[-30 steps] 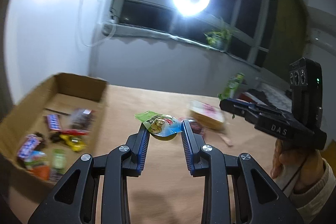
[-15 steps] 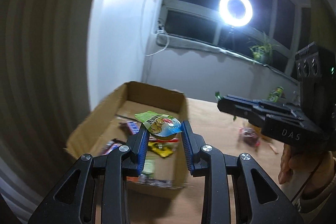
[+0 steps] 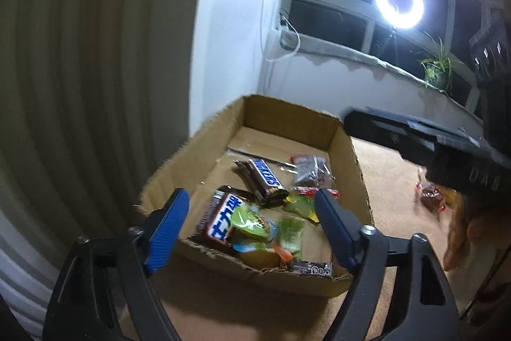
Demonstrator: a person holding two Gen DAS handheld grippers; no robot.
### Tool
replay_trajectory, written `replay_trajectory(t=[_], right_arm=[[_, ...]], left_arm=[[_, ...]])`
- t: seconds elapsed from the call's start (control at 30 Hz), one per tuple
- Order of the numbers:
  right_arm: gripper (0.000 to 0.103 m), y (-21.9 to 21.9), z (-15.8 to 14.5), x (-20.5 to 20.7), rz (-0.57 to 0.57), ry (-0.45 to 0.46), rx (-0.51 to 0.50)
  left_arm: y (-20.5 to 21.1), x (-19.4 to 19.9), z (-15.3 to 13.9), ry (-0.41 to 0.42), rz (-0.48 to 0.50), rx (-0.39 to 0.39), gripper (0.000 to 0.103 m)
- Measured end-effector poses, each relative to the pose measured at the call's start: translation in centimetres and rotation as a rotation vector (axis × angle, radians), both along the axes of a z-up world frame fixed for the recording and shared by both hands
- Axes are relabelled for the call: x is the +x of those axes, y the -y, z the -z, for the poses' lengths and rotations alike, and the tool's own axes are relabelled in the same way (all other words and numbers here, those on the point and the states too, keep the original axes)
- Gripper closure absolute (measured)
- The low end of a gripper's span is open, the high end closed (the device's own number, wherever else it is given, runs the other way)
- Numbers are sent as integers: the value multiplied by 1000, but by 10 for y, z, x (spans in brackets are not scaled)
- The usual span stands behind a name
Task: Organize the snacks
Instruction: 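Open both grippers to drop the jelly packet and green candy into the box, then move both grippers back toward the remaining snacks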
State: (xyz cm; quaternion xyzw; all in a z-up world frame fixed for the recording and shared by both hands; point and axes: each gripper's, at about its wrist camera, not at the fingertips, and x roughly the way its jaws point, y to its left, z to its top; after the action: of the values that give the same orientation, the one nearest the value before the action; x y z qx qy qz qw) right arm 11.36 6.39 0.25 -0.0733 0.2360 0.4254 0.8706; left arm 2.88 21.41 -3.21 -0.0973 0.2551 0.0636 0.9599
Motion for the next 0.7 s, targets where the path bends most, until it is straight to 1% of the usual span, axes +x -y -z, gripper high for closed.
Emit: replay_trajectory(t=[0.03, 0.07, 0.1, 0.13, 0.27, 0.37, 0.53, 0.7], right_arm=[[43, 6, 1, -1, 16, -8, 4], [37, 14, 4, -4, 42, -11, 6], [30, 18, 5, -6, 63, -7, 5], [26, 23, 6, -10, 85, 1, 7], [23, 37, 13, -23, 142, 16, -9], [18, 48, 17, -30, 170, 10, -10], [18, 70, 22, -36, 201, 0, -28], [17, 97, 22, -43, 230, 7, -37]], left_arm=[[-1, -3, -2, 6, -2, -5, 22], [-3, -5, -3, 8, -6, -10, 22], [-4, -5, -4, 10, -11, -15, 22], [-5, -5, -5, 13, -14, -19, 22], [-8, -9, -10, 28, -22, -44, 22], [-2, -10, -16, 34, -7, -51, 22], [20, -12, -27, 50, 44, -31, 22], [45, -11, -31, 51, 92, -15, 22]])
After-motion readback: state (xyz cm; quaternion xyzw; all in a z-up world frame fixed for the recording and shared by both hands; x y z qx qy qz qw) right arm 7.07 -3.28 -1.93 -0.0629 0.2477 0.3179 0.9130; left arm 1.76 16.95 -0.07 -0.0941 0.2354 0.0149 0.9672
